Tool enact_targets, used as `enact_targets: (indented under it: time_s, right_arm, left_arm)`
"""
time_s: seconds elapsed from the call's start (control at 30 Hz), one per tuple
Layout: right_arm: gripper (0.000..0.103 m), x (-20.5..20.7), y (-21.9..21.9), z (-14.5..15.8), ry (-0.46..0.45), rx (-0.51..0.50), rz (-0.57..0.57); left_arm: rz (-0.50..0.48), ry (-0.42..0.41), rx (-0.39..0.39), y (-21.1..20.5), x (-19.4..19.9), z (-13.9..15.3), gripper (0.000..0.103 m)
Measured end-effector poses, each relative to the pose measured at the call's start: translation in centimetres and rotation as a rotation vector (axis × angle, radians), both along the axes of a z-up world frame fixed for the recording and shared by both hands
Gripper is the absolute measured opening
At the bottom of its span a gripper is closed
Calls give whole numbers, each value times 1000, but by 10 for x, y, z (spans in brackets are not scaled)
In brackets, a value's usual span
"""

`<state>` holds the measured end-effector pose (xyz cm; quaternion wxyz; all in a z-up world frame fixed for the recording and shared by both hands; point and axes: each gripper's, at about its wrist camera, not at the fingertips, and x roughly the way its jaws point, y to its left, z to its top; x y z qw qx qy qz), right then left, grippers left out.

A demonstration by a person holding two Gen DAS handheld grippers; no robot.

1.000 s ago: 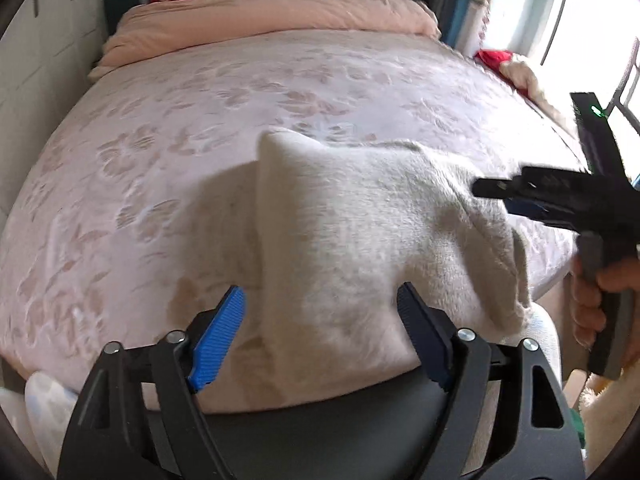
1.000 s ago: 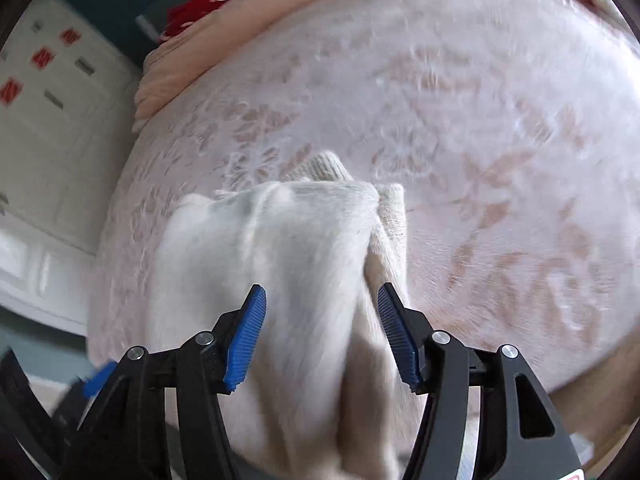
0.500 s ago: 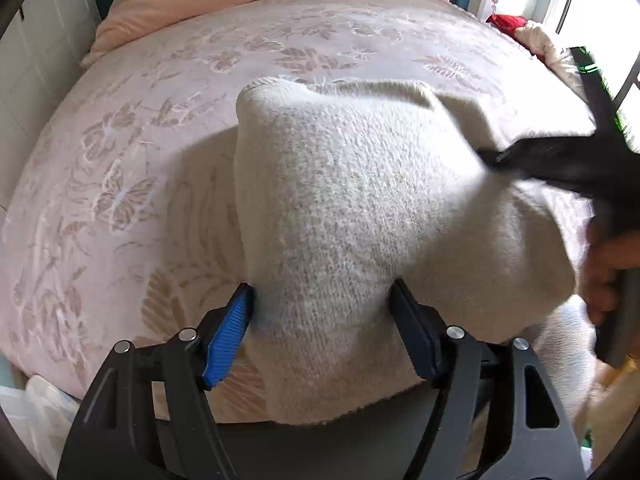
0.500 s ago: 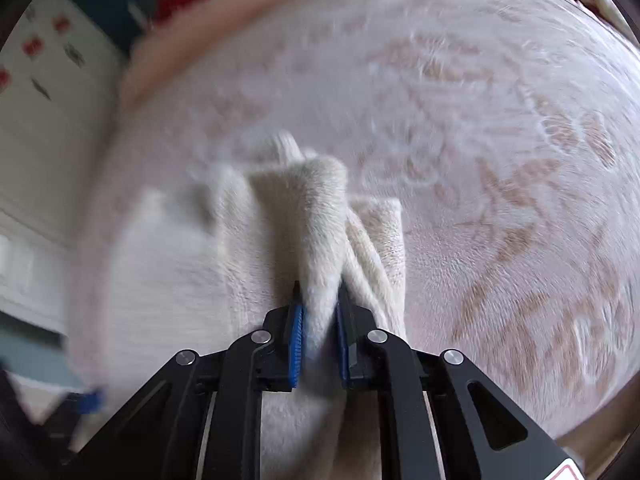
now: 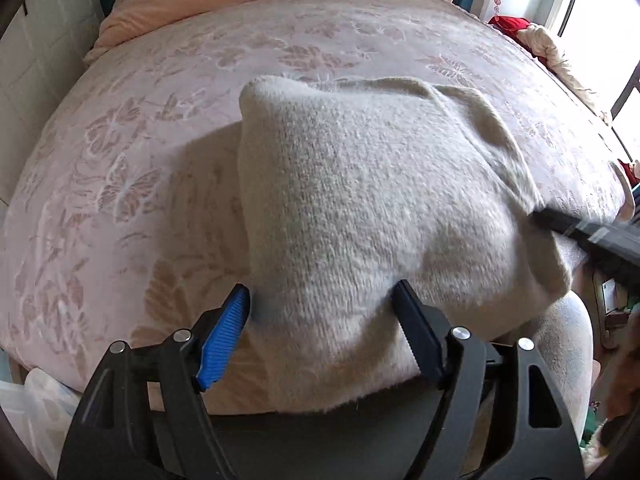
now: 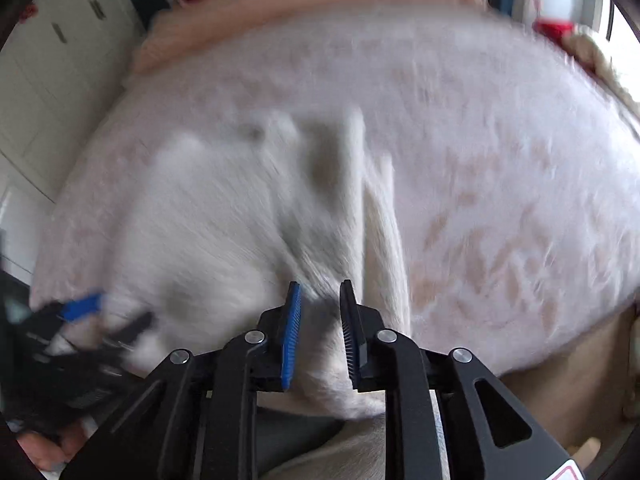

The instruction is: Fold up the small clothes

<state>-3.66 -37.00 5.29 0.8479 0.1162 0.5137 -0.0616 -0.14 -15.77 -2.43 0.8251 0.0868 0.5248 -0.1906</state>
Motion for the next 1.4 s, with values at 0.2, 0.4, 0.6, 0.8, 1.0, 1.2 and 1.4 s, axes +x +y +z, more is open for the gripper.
enact_targets:
  time_s: [0.2, 0.4, 0.6, 0.8, 1.0, 1.2, 1.4]
  right_arm:
    - [20, -7, -1, -60, 167, -107, 57]
    - [25, 5, 6, 12, 19, 114, 45]
    - [25, 72, 57, 9, 8, 204, 181]
    - [24, 96, 103, -41, 126, 151, 227]
    - [49, 34, 34, 18, -16, 92, 37]
    - [49, -34, -21, -18, 99, 180, -123]
    - [9, -41, -33, -34, 70, 217, -193]
  left_arm:
    - [29, 17, -18, 13, -7, 8, 71]
    - [17, -20, 18, 21, -18, 19, 71]
    - [23, -12, 36, 29, -22, 18, 71]
    - [40, -18, 50, 37, -23, 19, 71]
    - [73, 3, -1, 46, -19, 20, 76]
    - [38, 16, -11, 31, -25, 14, 77]
    - [-10, -12, 40, 19, -33, 14, 78]
